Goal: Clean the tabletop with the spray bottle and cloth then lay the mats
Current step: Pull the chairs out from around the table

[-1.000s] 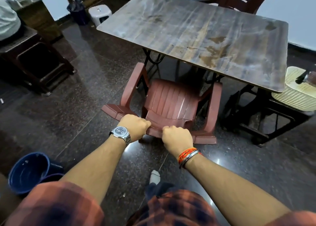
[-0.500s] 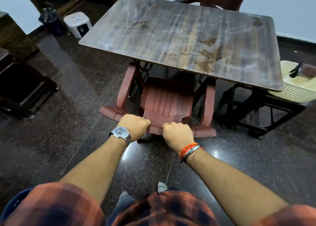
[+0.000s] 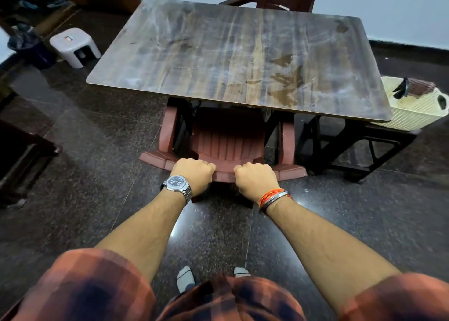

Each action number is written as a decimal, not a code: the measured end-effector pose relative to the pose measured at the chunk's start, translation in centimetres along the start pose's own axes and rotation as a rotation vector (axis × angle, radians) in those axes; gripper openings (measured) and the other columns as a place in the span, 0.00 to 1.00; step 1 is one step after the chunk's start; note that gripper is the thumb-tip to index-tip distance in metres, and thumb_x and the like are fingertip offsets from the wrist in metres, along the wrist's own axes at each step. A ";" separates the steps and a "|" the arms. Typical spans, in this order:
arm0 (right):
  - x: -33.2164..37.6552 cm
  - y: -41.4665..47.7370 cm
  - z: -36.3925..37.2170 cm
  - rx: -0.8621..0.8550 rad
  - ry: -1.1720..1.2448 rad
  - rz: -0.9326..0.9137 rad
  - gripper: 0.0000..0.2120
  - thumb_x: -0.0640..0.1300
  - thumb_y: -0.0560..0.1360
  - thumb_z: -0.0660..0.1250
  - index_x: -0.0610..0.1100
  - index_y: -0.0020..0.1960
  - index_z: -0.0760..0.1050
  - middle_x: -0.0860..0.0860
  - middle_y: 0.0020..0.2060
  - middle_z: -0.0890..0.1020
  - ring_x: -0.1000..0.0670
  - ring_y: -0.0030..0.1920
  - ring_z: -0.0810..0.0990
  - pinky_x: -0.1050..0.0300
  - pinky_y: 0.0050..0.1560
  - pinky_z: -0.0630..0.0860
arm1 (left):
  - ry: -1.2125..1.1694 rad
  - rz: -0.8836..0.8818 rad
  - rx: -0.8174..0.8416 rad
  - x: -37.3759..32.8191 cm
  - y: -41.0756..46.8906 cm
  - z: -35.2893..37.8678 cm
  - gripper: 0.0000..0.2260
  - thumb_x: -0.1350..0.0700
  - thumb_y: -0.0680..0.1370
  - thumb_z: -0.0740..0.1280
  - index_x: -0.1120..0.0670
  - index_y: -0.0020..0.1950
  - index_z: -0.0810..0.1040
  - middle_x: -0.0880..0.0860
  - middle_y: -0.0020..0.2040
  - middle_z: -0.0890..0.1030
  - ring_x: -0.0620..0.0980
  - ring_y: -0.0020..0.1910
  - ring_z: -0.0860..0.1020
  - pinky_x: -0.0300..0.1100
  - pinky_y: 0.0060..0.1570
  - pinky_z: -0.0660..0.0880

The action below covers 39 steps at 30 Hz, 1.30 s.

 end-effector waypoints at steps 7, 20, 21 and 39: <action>-0.4 2.3 -0.8 -0.005 -0.004 0.027 0.09 0.41 0.75 0.59 0.41 0.53 0.74 0.43 0.50 0.81 0.37 0.50 0.80 0.48 0.44 0.73 | -0.001 0.012 -0.024 1.5 2.0 -0.6 0.08 0.57 0.79 0.60 0.54 0.55 0.76 0.52 0.53 0.82 0.58 0.50 0.81 0.45 0.39 0.69; -0.6 2.1 0.4 -0.008 0.002 0.053 0.10 0.42 0.75 0.58 0.41 0.53 0.73 0.43 0.50 0.81 0.37 0.50 0.80 0.49 0.42 0.71 | 0.035 0.069 -0.025 1.3 2.2 -0.4 0.07 0.57 0.79 0.60 0.55 0.54 0.75 0.53 0.52 0.82 0.58 0.49 0.81 0.45 0.37 0.66; -0.5 2.0 0.5 -0.002 0.002 0.054 0.10 0.42 0.75 0.58 0.41 0.53 0.73 0.43 0.50 0.81 0.37 0.50 0.80 0.50 0.43 0.71 | 0.036 0.071 -0.023 1.4 2.2 -0.3 0.08 0.57 0.79 0.59 0.54 0.55 0.75 0.52 0.52 0.82 0.58 0.50 0.81 0.45 0.37 0.66; -0.7 2.6 0.3 0.007 0.019 0.104 0.13 0.48 0.70 0.66 0.44 0.52 0.74 0.45 0.49 0.81 0.40 0.50 0.80 0.51 0.42 0.71 | -0.076 -0.048 -0.041 1.1 2.5 -0.2 0.06 0.56 0.73 0.64 0.51 0.49 0.75 0.52 0.50 0.82 0.58 0.48 0.81 0.46 0.40 0.73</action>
Point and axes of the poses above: each hand's wrist, its own y-axis towards the middle knuckle, its own z-axis out of the palm, x = y × z, the point moved 1 cm from there along y, towards the middle knuckle
